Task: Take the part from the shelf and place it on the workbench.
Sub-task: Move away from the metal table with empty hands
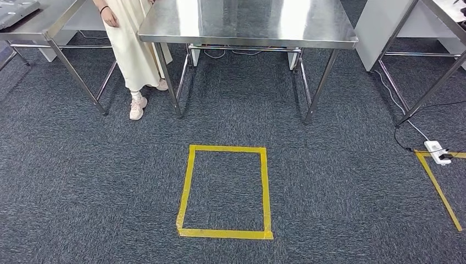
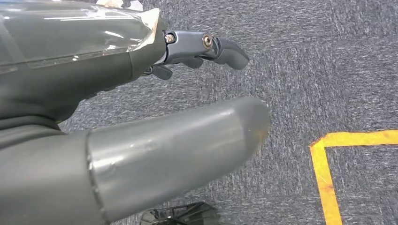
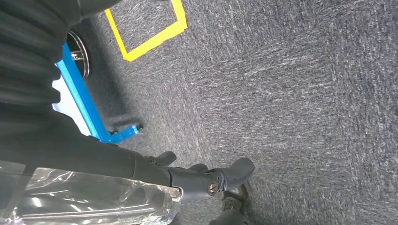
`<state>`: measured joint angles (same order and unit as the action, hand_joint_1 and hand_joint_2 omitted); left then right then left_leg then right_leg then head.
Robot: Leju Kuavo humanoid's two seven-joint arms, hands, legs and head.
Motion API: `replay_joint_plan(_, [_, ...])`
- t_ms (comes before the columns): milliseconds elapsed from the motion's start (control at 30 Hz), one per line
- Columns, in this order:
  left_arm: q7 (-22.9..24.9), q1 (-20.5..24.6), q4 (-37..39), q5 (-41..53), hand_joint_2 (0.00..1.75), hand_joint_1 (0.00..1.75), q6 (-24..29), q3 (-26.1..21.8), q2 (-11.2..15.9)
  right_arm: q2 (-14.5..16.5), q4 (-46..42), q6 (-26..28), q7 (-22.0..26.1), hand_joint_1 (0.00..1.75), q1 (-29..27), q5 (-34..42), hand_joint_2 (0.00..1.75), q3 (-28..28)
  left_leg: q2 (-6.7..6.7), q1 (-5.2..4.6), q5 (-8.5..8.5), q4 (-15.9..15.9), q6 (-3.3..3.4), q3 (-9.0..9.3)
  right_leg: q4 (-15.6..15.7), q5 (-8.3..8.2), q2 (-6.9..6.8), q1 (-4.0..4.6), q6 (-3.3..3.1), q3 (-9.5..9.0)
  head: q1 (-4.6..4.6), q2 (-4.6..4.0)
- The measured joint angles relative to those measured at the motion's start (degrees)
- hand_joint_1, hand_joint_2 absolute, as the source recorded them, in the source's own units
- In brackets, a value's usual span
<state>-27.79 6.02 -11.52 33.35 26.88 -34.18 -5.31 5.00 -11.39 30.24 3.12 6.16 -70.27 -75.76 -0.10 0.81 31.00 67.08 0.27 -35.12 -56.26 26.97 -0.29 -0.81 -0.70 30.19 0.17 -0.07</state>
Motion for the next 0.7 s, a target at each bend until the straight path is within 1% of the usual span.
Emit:
replay_joint_plan(33, [0.09, 0.08, 0.0, 0.04, 0.0, 0.0, 0.0, 0.0, 0.04, 0.03, 0.0, -0.01, -0.01, 0.0, 0.02, 0.02, 1.75, 0.0, -0.01, -0.07, -1.3, -4.1, 0.36, 2.45, -0.17, -0.04, 0.01, 0.13, 0.09, 0.13, 0.0, 0.0])
replay_joint_plan(67, [0.17, 0.16, 0.0, 0.08, 0.0, 0.0, 0.01, 0.0, 0.07, 0.05, 0.0, -0.01, -0.03, 0.0, 0.04, 0.02, 1.75, 0.0, -0.03, -0.19, -2.24, -7.32, 0.71, 4.24, -0.3, -0.11, 0.01, 0.31, 0.23, 0.26, 0.02, 0.0])
replay_joint_plan(100, [0.25, 0.21, 0.0, 0.09, 0.0, 0.0, 0.01, 0.0, 0.1, 0.08, 0.0, -0.01, -0.06, 0.0, 0.07, 0.02, 1.75, 0.0, -0.05, -0.35, -2.6, -9.05, 1.03, 5.11, -0.36, -0.24, 0.0, 0.46, 0.46, 0.41, 0.03, 0.0])
replay_joint_plan(133, [0.31, 0.22, 0.0, 0.1, 0.0, 0.0, 0.01, 0.0, 0.14, 0.12, 0.0, -0.01, -0.11, 0.0, 0.1, 0.01, 1.75, 0.0, -0.06, -0.54, -2.59, -9.46, 1.3, 5.14, -0.36, -0.44, -0.02, 0.54, 0.79, 0.59, 0.04, 0.0])
replay_joint_plan(167, [0.35, 0.18, 0.0, 0.1, 0.0, 0.0, 0.01, -0.01, 0.14, 0.15, 0.0, -0.01, -0.16, 0.0, 0.12, 0.01, 1.75, 0.0, -0.07, -0.67, -2.95, -9.57, 1.62, 4.94, -0.28, -0.68, -0.02, 0.57, 1.15, 0.74, 0.04, 0.0])
replay_joint_plan(200, [0.37, 0.15, 0.0, 0.11, 0.0, 0.0, 0.01, -0.01, 0.13, 0.16, 0.0, -0.01, -0.21, 0.0, 0.12, 0.01, 1.75, 0.0, 0.02, -0.57, -3.36, -9.88, 2.03, 4.84, -0.37, -0.7, -0.02, 0.56, 1.5, 0.92, 0.04, 0.0])
replay_joint_plan(233, [0.39, 0.15, 0.0, 0.11, 0.0, 0.0, 0.01, -0.01, 0.1, 0.19, 0.0, -0.01, -0.25, 0.0, 0.1, 0.01, 1.75, 0.0, 0.1, -0.48, -3.86, -10.26, 2.5, 4.72, -0.98, -0.15, 0.02, 0.56, 1.67, 1.37, 0.07, 0.0])
replay_joint_plan(267, [0.4, 0.17, 0.0, 0.11, 0.0, 0.0, 0.01, -0.01, 0.07, 0.21, 0.0, -0.01, -0.27, 0.0, 0.08, 0.02, 1.75, 0.0, 0.19, -0.35, -4.38, -10.64, 2.98, 4.5, -2.53, 1.02, 0.06, 0.56, 1.65, 2.16, 0.16, 0.0])
replay_joint_plan(300, [0.41, 0.2, 0.0, 0.11, 0.0, 0.0, 0.0, -0.01, 0.05, 0.21, 0.0, -0.01, -0.29, 0.0, 0.08, 0.02, 1.75, 0.0, 0.28, -0.25, -4.86, -10.89, 3.32, 4.17, -5.3, 2.86, 0.11, 0.46, 1.49, 3.41, 0.26, 0.0])
replay_joint_plan(333, [0.42, 0.21, 0.0, 0.11, 0.0, 0.0, 0.01, -0.02, 0.04, 0.21, 0.0, -0.01, -0.3, 0.0, 0.07, 0.02, 1.75, 0.0, 0.3, -0.32, -5.24, -10.93, 3.51, 3.66, -9.14, 5.04, 0.16, 0.31, 1.33, 5.02, 0.33, 0.0])
replay_joint_plan(367, [0.42, 0.19, 0.0, 0.11, 0.0, 0.0, 0.01, -0.02, 0.04, 0.2, 0.0, -0.01, -0.3, 0.0, 0.07, 0.02, 1.75, 0.0, 0.33, -0.34, -5.61, -10.91, 3.57, 3.1, -13.09, 6.88, 0.18, 0.14, 1.4, 6.48, 0.4, 0.0])
replay_joint_plan(400, [0.42, 0.15, 0.0, 0.11, 0.0, 0.0, 0.0, -0.02, 0.02, 0.17, 0.0, -0.01, -0.31, 0.0, 0.05, 0.03, 1.75, 0.0, 0.36, -0.35, -5.98, -10.87, 3.51, 2.55, -15.95, 8.04, 0.18, -0.04, 1.71, 7.32, 0.4, 0.0])
replay_joint_plan(433, [0.42, 0.12, 0.0, 0.11, 0.0, 0.0, 0.0, -0.02, -0.01, 0.13, 0.0, -0.01, -0.31, 0.0, 0.02, 0.04, 1.75, 0.0, 0.37, -0.33, -6.33, -10.84, 3.38, 2.06, -16.78, 8.27, 0.18, -0.22, 2.24, 7.09, 0.4, 0.0])
replay_joint_plan(467, [0.42, 0.09, 0.0, 0.12, 0.0, 0.0, 0.0, -0.02, -0.05, 0.09, 0.0, -0.01, -0.32, 0.0, 0.0, 0.04, 1.75, 0.0, 0.37, -0.28, -6.63, -10.81, 3.2, 1.66, -15.27, 7.63, 0.17, -0.41, 2.87, 5.71, 0.42, 0.0])
replay_joint_plan(500, [0.42, 0.08, 0.0, 0.13, 0.0, 0.0, -0.01, -0.02, -0.09, 0.04, 0.0, -0.01, -0.32, 0.0, 0.03, 0.04, 1.75, 0.0, 0.35, -0.23, -6.91, -10.76, 2.97, 1.35, -11.37, 6.34, 0.16, -0.67, 3.51, 3.14, 0.42, 0.0])
replay_joint_plan(533, [0.43, 0.08, -0.01, 0.15, 0.0, 0.0, -0.01, -0.02, -0.1, 0.02, 0.0, -0.01, -0.32, 0.0, 0.1, 0.03, 1.75, 0.0, 0.34, -0.21, -7.16, -10.65, 2.67, 1.08, -6.45, 5.27, 0.16, -0.93, 3.92, 0.2, 0.44, 0.0])
replay_joint_plan(567, [0.43, 0.1, -0.01, 0.17, 0.0, 0.0, -0.02, -0.02, -0.11, 0.01, 0.0, -0.01, -0.33, 0.0, 0.18, 0.02, 1.75, 0.0, 0.33, -0.23, -7.44, -10.57, 2.28, 0.85, -2.73, 4.16, 0.31, -0.86, 4.03, -2.11, 0.44, 0.0])
replay_joint_plan(600, [0.44, 0.12, -0.01, 0.21, 0.0, 0.0, -0.03, -0.01, -0.11, 0.0, 0.0, -0.01, -0.33, 0.0, 0.2, 0.02, 1.75, 0.0, 0.3, -0.3, -7.71, -10.41, 1.88, 0.7, 0.01, 3.43, 0.46, -0.74, 3.96, -3.47, 0.43, 0.0])
replay_joint_plan(633, [0.44, 0.15, -0.02, 0.24, 0.0, 0.0, -0.03, 0.0, -0.12, 0.0, 0.0, -0.01, -0.34, 0.0, 0.21, 0.04, 1.75, 0.0, 0.26, -0.37, -8.02, -10.32, 1.48, 0.54, 0.92, 3.2, 0.63, -0.49, 3.65, -3.73, 0.42, 0.0])
replay_joint_plan(667, [0.45, 0.14, -0.02, 0.26, 0.0, 0.0, -0.04, 0.0, -0.15, 0.0, 0.0, -0.01, -0.34, 0.0, 0.18, 0.08, 1.75, 0.0, 0.21, -0.41, -8.36, -10.33, 1.03, 0.42, 0.61, 2.79, 0.78, -0.16, 3.28, -3.29, 0.38, 0.0])
replay_joint_plan(700, [0.45, 0.13, -0.02, 0.28, 0.0, 0.0, -0.05, 0.0, -0.16, 0.01, 0.0, -0.01, -0.34, 0.0, 0.15, 0.13, 1.75, 0.0, 0.14, -0.4, -8.64, -10.3, 0.66, 0.27, 0.71, 2.67, 0.78, -0.21, 2.89, -2.86, 0.37, 0.0])
